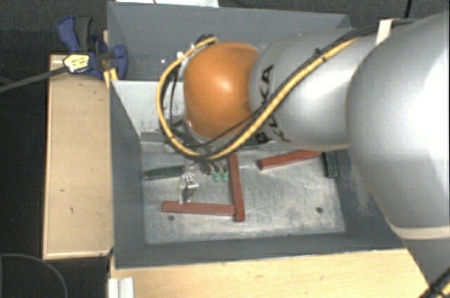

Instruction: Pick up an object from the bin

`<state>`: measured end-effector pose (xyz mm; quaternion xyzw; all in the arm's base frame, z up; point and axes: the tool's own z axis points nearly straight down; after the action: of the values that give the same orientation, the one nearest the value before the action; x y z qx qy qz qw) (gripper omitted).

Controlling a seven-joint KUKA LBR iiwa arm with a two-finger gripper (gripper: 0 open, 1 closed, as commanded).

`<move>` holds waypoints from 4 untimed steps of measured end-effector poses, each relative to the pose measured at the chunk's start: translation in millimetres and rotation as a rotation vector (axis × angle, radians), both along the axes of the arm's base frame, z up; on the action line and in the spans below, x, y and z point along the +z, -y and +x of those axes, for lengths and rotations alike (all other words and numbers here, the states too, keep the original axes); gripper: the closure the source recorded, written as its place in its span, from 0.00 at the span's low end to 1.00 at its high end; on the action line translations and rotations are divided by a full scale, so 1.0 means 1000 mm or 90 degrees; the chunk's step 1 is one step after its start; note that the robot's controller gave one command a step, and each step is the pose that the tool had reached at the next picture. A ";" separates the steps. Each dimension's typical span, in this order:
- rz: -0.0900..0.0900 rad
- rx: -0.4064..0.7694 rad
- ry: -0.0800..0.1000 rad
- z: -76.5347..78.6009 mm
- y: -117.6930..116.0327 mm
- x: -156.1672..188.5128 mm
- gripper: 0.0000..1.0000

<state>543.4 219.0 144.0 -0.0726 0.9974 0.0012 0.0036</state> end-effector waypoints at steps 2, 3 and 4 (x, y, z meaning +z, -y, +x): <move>0.000 -0.051 -0.002 0.037 -0.025 -0.025 0.00; -0.001 -0.021 -0.004 0.037 -0.026 -0.075 0.00; 0.000 -0.043 -0.004 0.034 -0.009 -0.072 1.00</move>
Offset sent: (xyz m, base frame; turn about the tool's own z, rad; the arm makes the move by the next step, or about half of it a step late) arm 0.0356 0.0249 -0.0240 0.0787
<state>577.2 227.8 71.7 -0.0389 0.9992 0.0011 0.0008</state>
